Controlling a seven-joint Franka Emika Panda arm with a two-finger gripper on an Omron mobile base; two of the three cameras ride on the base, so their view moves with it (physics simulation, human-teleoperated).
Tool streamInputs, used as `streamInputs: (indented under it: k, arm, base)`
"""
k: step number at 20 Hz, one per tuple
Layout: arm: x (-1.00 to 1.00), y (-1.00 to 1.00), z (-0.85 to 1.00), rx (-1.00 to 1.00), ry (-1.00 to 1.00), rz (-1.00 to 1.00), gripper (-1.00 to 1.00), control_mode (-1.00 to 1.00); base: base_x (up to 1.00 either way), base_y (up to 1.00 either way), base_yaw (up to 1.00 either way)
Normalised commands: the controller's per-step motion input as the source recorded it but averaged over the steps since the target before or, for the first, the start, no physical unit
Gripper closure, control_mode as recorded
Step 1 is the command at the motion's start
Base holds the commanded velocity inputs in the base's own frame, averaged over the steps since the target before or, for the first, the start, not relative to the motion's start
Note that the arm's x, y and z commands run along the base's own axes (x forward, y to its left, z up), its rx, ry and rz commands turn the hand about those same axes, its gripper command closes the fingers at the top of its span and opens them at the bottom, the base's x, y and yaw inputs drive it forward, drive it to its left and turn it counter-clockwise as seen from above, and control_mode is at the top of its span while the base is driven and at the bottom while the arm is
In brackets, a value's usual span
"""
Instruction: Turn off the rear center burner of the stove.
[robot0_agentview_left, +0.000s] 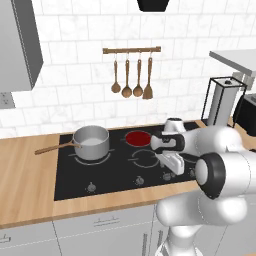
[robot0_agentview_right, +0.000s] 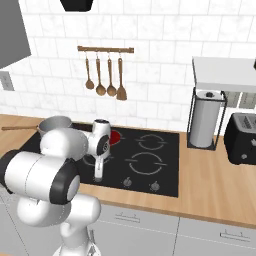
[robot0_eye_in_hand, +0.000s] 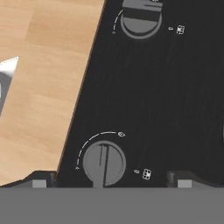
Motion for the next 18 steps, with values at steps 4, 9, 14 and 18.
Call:
streamInputs:
  k: [4,9,14,18]
  arm:
    - [0.00,0.00,-0.15,0.03,0.01,0.00,-1.00,-1.00]
    - [0.01,0.00,-0.25,0.00,0.03,0.00,-1.00,-1.00]
    - [0.00,0.00,-0.21,0.00,0.04,0.00,-1.00,-1.00]
    - [0.00,0.00,-0.10,0.00,0.03,0.00,-1.00,-1.00]
  base:
    - [0.00,0.00,0.00]
    - [0.00,0.00,0.00]
    - [0.00,0.00,0.00]
    - [0.00,0.00,0.00]
